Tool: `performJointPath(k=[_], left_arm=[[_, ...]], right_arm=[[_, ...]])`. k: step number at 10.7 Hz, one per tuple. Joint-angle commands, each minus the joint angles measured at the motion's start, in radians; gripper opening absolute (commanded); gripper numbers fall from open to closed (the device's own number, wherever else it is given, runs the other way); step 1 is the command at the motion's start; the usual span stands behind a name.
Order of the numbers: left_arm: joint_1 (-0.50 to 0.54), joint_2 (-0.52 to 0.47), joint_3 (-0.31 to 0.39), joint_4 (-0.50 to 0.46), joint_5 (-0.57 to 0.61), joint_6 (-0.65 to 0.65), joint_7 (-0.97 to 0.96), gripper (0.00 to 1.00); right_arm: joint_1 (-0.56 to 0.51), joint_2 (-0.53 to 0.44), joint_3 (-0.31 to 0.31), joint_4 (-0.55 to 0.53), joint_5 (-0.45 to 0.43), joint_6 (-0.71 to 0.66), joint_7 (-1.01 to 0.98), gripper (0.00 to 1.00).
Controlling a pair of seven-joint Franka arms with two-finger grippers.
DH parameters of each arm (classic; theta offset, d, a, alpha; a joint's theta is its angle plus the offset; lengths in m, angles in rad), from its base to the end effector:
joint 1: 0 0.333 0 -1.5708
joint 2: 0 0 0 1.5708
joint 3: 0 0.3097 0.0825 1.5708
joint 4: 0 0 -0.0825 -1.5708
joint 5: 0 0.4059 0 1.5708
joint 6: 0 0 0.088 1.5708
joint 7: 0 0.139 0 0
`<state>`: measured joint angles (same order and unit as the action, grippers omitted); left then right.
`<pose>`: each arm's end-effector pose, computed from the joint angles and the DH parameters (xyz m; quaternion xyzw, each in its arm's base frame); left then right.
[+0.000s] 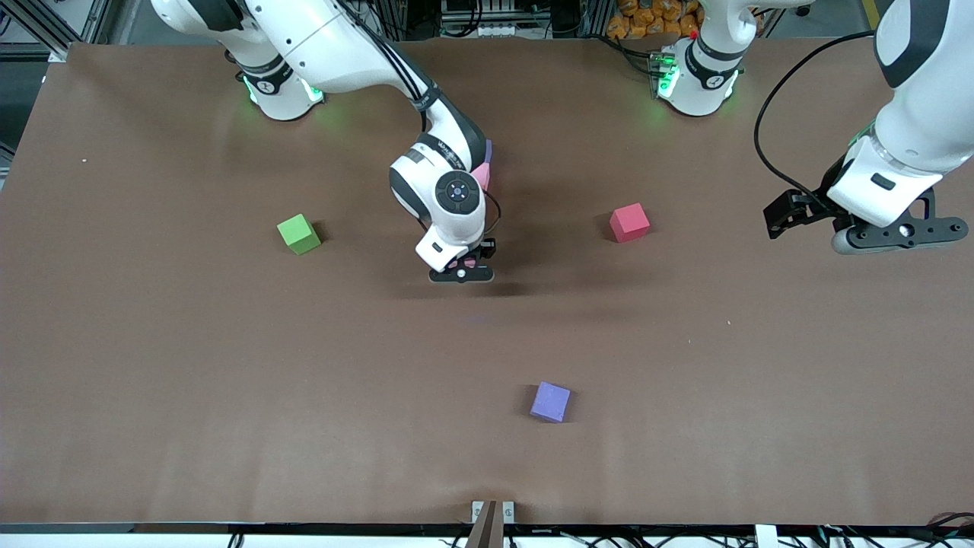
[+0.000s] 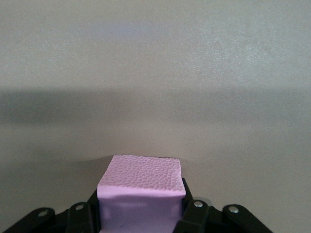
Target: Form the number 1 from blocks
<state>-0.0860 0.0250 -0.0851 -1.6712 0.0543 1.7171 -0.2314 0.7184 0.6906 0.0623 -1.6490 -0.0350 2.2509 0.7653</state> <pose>0.5867 -0.0941 0.5347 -0.9993 -0.0265 -0.0154 0.0232 0.4901 0.4793 0.1508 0.9989 0.0130 -0.0361 0.0254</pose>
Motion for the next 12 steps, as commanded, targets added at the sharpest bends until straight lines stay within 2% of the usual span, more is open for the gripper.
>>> performJointPath(k=[1, 5, 7, 9, 12], left_arm=[[-0.003, 0.018, -0.004, 0.091, -0.033, -0.106, 0.033, 1.00], [0.003, -0.003, -0.019, 0.096, -0.076, -0.188, 0.101, 1.00], [0.003, -0.005, -0.015, 0.119, -0.079, -0.191, 0.167, 1.00], [0.009, 0.000, -0.015, 0.139, -0.090, -0.171, 0.165, 1.00], [0.014, -0.005, -0.012, 0.136, -0.086, -0.096, 0.165, 1.00]], right_arm=[[-0.007, -0.026, 0.002, -0.040, 0.006, 0.006, 0.005, 0.99], [-0.031, -0.095, -0.002, -0.026, 0.004, -0.017, -0.012, 1.00], [-0.074, -0.161, -0.001, 0.035, 0.006, -0.161, -0.032, 1.00], [-0.152, -0.212, 0.002, 0.110, 0.009, -0.285, -0.096, 1.00], [-0.319, -0.296, 0.001, 0.143, 0.009, -0.320, -0.221, 1.00]])
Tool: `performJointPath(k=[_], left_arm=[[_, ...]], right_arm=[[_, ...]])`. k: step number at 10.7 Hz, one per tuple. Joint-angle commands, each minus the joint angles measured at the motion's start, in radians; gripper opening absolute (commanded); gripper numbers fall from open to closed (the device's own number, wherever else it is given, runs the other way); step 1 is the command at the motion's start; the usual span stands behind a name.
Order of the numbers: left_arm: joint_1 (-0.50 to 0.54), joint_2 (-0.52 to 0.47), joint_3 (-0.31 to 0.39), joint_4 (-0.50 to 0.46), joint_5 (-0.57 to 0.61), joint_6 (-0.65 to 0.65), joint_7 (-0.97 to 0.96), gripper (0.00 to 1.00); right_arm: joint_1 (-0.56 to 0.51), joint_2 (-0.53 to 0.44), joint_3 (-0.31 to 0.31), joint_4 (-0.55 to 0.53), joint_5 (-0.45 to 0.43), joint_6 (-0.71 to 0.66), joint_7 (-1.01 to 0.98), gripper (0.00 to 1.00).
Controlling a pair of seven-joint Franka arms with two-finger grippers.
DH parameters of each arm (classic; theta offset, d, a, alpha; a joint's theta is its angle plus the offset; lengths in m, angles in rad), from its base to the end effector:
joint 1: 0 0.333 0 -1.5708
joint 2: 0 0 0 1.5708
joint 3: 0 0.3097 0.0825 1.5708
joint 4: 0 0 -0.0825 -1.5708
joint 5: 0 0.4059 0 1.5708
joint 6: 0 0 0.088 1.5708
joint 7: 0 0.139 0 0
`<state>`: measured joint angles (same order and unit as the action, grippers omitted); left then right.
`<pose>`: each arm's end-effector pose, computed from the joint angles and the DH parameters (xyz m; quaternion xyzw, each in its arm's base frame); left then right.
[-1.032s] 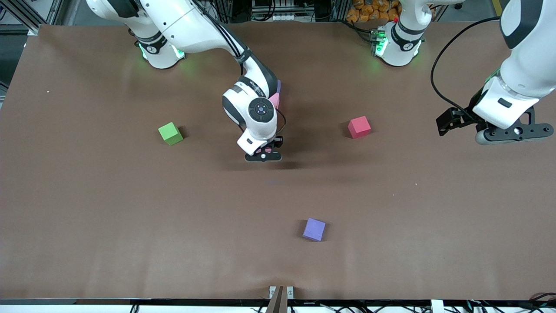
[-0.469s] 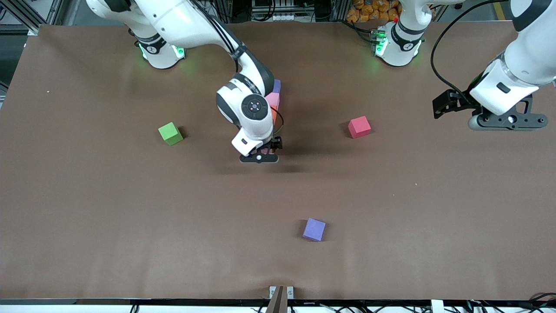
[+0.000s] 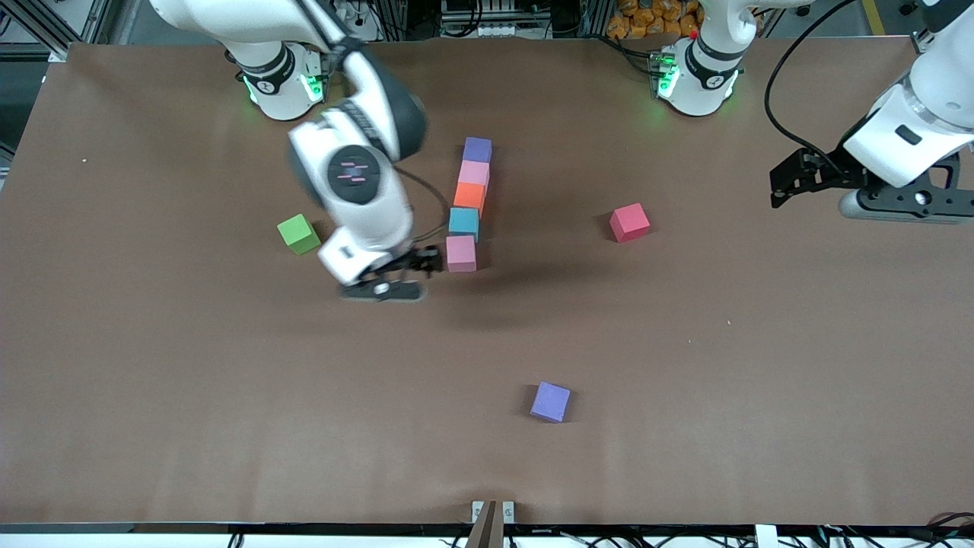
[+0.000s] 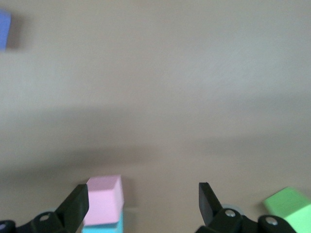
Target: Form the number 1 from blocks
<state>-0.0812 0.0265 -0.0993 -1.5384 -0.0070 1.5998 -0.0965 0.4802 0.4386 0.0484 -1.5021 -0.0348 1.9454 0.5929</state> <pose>0.5792 -0.1060 0.5895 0.9990 -0.0419 0.0167 0.0072 0.6109 0.3482 0.3702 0.9996 -0.0281 0.0054 0.0036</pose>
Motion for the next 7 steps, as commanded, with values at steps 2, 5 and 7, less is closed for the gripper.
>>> performJointPath(k=[2, 5, 7], left_arm=[[0.011, -0.007, 0.004, 0.000, -0.024, 0.035, 0.031, 1.00], [0.011, -0.007, 0.003, -0.003, -0.021, 0.038, 0.027, 1.00], [0.009, -0.008, 0.000, -0.005, -0.021, 0.038, 0.011, 1.00]], right_arm=[[-0.171, -0.115, 0.008, -0.001, 0.007, -0.061, -0.134, 1.00], [-0.342, -0.222, 0.007, 0.026, 0.009, -0.190, -0.373, 1.00], [-0.460, -0.297, 0.016, 0.031, 0.010, -0.259, -0.398, 1.00]])
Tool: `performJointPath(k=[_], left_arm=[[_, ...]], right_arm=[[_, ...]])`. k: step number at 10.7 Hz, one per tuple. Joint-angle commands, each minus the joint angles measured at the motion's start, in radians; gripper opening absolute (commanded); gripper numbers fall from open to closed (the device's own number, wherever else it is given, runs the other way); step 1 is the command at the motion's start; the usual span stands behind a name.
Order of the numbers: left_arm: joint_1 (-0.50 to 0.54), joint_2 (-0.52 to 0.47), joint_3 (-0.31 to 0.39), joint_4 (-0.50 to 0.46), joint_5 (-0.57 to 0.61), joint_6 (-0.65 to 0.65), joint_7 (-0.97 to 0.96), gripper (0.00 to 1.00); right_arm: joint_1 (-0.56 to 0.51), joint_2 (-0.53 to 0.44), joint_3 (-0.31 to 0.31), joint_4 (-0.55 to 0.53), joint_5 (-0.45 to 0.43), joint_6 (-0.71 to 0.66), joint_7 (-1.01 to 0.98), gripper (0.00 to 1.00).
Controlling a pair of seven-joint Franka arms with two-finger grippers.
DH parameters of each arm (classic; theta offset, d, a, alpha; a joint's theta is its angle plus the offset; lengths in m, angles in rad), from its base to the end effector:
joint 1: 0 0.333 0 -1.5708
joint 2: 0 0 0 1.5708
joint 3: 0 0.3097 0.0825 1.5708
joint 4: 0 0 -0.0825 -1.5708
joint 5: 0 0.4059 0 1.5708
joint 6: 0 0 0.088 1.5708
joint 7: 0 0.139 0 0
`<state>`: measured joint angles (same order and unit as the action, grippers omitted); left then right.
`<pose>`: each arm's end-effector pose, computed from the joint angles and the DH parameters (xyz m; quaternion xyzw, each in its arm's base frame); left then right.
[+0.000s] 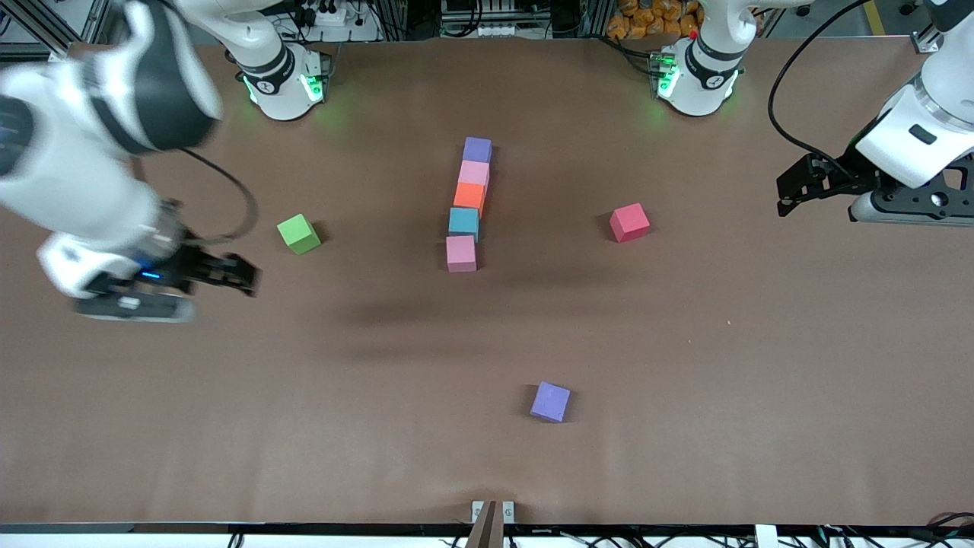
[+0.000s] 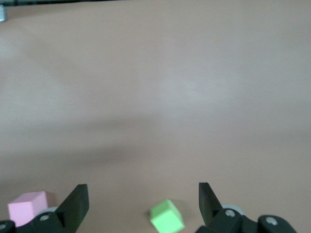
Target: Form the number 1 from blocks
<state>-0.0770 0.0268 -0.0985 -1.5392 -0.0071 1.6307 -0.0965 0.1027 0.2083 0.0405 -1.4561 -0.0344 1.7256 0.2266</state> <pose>0.5839 -0.1038 0.5919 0.9987 -0.0393 0.0315 0.0092 0.6471 0.0868 0.5299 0.9986 -0.0401 0.0325 0.0070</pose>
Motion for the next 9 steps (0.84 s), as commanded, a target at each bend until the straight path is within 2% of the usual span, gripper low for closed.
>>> performJointPath(k=[1, 3, 5, 7, 9], left_arm=[[0.005, -0.008, -0.001, -0.004, -0.021, 0.008, 0.009, 1.00], [0.003, -0.011, -0.001, -0.007, -0.021, 0.008, 0.009, 1.00], [0.003, -0.016, -0.001, -0.010, -0.022, 0.008, 0.009, 1.00], [0.005, -0.015, -0.001, -0.010, -0.022, 0.008, 0.009, 1.00], [0.005, -0.015, -0.001, -0.010, -0.022, 0.008, 0.009, 1.00]], right_arm=[[-0.112, -0.108, 0.025, -0.021, 0.011, -0.043, -0.055, 1.00], [-0.159, -0.174, 0.025, -0.027, 0.011, -0.067, -0.070, 1.00], [-0.170, -0.185, 0.004, -0.017, 0.013, -0.125, -0.088, 1.00], [-0.149, -0.185, -0.045, 0.013, 0.014, -0.152, -0.193, 1.00], [-0.095, -0.201, -0.106, -0.022, 0.056, -0.155, -0.204, 1.00]])
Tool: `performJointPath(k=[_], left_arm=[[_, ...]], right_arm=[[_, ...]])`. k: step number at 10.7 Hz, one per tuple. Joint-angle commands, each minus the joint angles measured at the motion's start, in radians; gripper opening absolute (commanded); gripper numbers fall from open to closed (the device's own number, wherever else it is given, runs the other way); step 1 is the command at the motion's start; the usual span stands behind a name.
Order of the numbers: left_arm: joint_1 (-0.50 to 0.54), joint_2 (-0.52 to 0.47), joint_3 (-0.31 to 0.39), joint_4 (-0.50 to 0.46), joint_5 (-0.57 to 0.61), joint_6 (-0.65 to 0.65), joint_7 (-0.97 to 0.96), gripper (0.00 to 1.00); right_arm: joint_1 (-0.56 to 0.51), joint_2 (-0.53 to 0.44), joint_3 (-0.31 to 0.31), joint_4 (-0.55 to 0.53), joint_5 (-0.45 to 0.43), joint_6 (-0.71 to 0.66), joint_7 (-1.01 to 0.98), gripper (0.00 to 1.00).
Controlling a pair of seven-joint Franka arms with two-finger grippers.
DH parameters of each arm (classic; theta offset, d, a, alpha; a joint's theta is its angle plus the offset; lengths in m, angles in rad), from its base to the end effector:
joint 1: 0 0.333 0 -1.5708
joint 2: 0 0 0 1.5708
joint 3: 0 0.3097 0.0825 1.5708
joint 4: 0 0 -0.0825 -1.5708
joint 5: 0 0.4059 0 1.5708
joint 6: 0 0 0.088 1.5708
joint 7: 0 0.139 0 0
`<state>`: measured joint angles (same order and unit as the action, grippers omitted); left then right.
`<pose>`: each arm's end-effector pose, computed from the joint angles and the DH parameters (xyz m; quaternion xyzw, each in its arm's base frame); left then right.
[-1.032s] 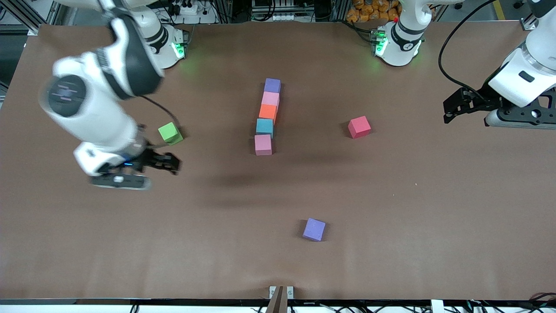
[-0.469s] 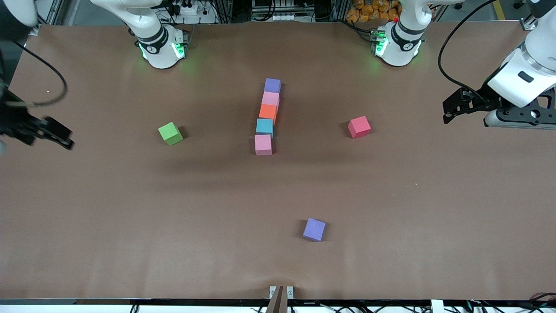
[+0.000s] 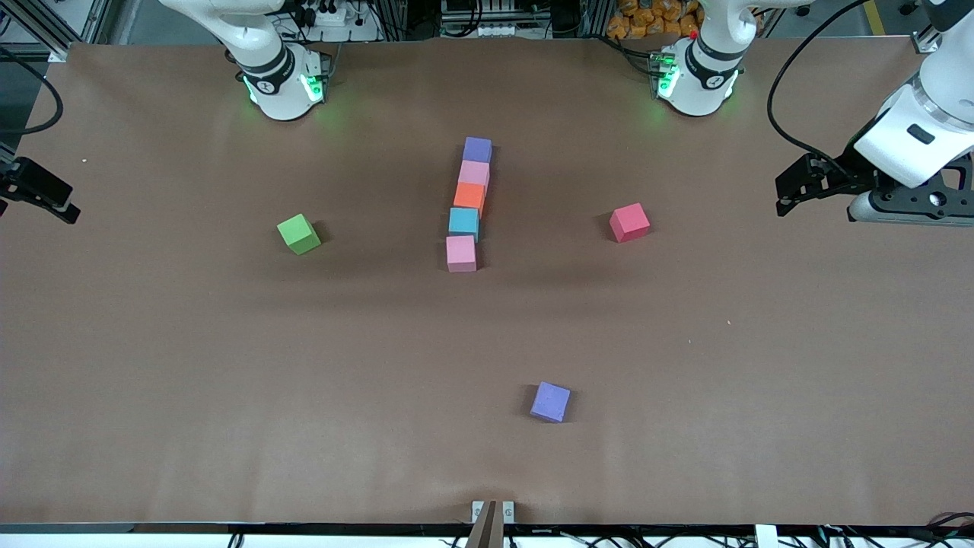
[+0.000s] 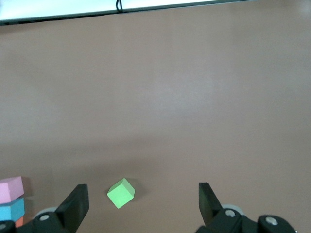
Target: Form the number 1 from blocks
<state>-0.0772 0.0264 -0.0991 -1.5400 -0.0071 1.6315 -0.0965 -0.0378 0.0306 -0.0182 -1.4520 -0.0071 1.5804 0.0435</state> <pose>0.5838 -0.1043 0.5918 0.9987 -0.0397 0.0316 0.0092 0.5892 -0.0338 0.6282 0.9976 -0.0498 0.0489 0.0041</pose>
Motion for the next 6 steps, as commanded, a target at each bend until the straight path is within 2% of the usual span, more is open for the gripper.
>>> performJointPath(k=[1, 6], left_arm=[[0.005, -0.014, -0.001, -0.009, -0.022, 0.007, 0.009, 1.00], [0.005, -0.016, -0.001, -0.014, -0.024, 0.007, 0.009, 1.00]], right_arm=[[0.074, -0.038, -0.066, -0.054, 0.029, -0.007, -0.022, 1.00], [0.140, -0.032, -0.083, -0.060, 0.035, -0.026, -0.030, 1.00]])
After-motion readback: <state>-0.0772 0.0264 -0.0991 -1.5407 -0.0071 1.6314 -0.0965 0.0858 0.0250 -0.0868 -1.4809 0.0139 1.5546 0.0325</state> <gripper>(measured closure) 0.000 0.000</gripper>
